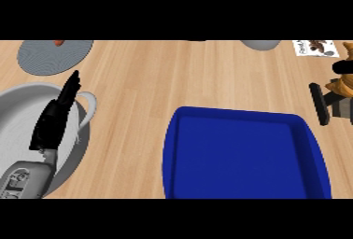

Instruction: Pick the croissant from the tray and place it in the tiered basket

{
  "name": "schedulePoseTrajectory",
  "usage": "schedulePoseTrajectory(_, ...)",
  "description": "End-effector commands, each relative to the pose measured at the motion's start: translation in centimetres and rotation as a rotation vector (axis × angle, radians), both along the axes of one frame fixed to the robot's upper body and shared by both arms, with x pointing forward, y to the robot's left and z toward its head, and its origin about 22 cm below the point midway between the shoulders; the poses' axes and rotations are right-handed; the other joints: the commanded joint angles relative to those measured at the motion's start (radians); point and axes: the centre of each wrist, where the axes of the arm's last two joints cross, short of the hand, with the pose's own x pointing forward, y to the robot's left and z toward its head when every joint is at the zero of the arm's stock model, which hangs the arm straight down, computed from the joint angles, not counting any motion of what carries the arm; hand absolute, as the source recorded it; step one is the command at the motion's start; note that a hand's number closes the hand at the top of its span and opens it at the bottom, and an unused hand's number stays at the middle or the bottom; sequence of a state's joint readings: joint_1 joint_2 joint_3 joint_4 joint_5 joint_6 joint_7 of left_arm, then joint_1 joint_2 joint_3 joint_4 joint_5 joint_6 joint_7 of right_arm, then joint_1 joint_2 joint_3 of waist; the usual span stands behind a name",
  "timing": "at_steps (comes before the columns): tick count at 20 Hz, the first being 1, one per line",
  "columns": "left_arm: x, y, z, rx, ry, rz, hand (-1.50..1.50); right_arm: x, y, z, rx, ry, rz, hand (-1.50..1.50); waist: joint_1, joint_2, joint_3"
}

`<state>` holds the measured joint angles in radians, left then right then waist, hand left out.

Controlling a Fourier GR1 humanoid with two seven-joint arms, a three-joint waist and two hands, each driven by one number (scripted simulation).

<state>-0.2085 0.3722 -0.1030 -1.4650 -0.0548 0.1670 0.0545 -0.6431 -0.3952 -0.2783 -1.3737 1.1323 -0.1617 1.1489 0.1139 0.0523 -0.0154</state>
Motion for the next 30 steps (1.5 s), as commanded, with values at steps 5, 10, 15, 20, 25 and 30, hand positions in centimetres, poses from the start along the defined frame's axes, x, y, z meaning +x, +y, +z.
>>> schedulePoseTrajectory(5,0.7,-2.1,0.7,-0.001,-0.026,-0.074,0.0,1.4,-4.8,10.9,-0.165,-0.085,-0.457,1.5,0.062,0.007,0.001)
schedulePoseTrajectory(10,1.1,-2.5,0.7,-0.003,-0.004,-0.084,0.0,2.2,-6.0,14.9,-0.206,0.026,-0.575,1.5,0.079,0.006,0.002)
schedulePoseTrajectory(15,1.7,-2.6,1.5,-0.01,-0.01,-0.088,0.0,3.5,-5.5,17.4,-0.181,-0.019,-0.584,1.5,0.081,0.006,0.011)
schedulePoseTrajectory(20,1.9,-2.4,0.9,-0.003,-0.011,-0.068,0.0,4.5,-5.7,18.7,-0.196,0.096,-0.585,1.5,0.055,0.004,0.011)
schedulePoseTrajectory(25,1.9,-2.6,0.8,-0.006,0.001,-0.044,0.0,5.0,-7.7,17.5,-0.267,0.3,-0.68,1.5,0.024,-0.003,0.012)
schedulePoseTrajectory(30,1.0,-0.6,-0.9,-0.004,0.033,-0.03,0.0,5.0,-8.8,17.9,-0.291,0.465,-0.776,1.5,0.014,-0.009,0.01)
